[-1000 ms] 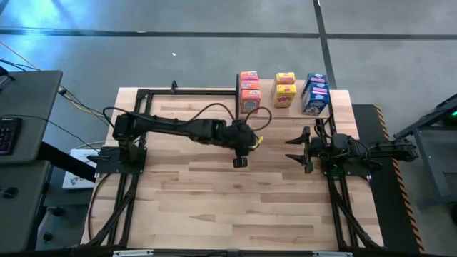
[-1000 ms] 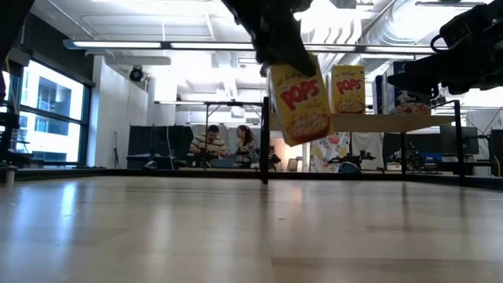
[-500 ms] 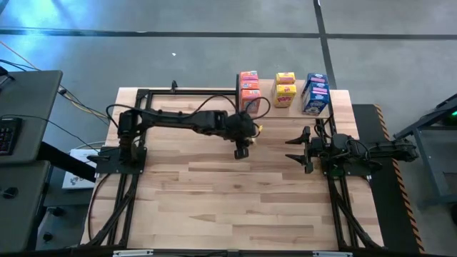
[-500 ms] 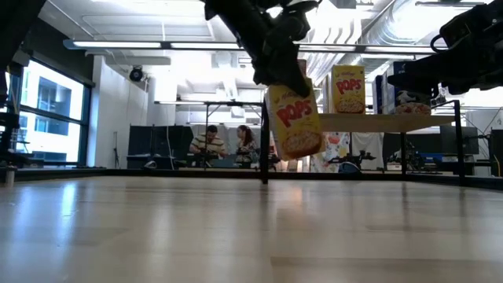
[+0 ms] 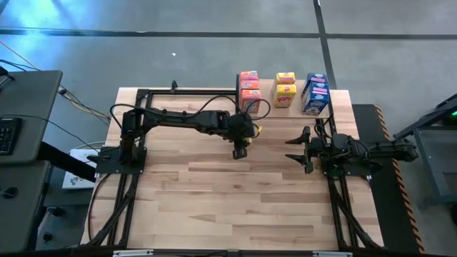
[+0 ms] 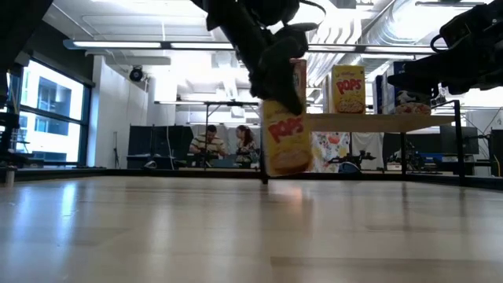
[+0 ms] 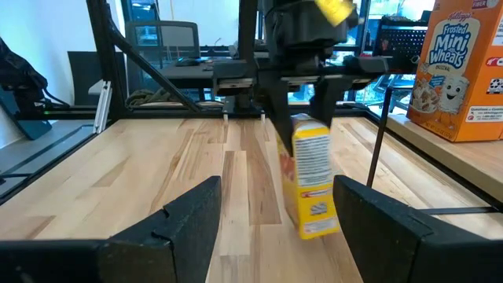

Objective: Stack cereal on shelf
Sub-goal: Put the yellow cereal box on the shelf aligned with the yellow cereal boxes

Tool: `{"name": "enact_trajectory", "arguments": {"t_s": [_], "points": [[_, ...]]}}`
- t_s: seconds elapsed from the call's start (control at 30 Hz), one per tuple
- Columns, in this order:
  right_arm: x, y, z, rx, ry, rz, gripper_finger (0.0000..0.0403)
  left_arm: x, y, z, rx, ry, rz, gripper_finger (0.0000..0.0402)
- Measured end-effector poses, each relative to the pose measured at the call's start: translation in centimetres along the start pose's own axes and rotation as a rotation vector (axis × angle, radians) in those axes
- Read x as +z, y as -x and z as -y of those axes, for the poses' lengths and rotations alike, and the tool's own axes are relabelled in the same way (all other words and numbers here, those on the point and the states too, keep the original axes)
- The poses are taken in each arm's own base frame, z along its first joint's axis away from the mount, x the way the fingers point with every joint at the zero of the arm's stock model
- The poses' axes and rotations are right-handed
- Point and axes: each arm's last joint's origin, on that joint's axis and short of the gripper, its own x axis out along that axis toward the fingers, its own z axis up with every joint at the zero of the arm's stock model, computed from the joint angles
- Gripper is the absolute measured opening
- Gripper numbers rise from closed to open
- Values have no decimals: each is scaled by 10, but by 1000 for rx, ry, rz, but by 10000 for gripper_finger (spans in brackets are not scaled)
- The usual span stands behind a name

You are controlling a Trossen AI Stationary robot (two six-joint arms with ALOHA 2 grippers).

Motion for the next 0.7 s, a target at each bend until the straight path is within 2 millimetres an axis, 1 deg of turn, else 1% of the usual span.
{"name": "enact_trajectory", "arguments": {"t_s": [0.17, 0.33, 0.7], "points": [[0, 0, 0, 0, 0, 1, 238, 0, -1, 0, -1, 3, -4, 133], [0, 0, 0, -1, 0, 0, 238, -5, -10, 1, -6, 16, -39, 133], [0, 0, 0, -3, 0, 1, 238, -5, -13, 3, -24, 20, -40, 136]]}}
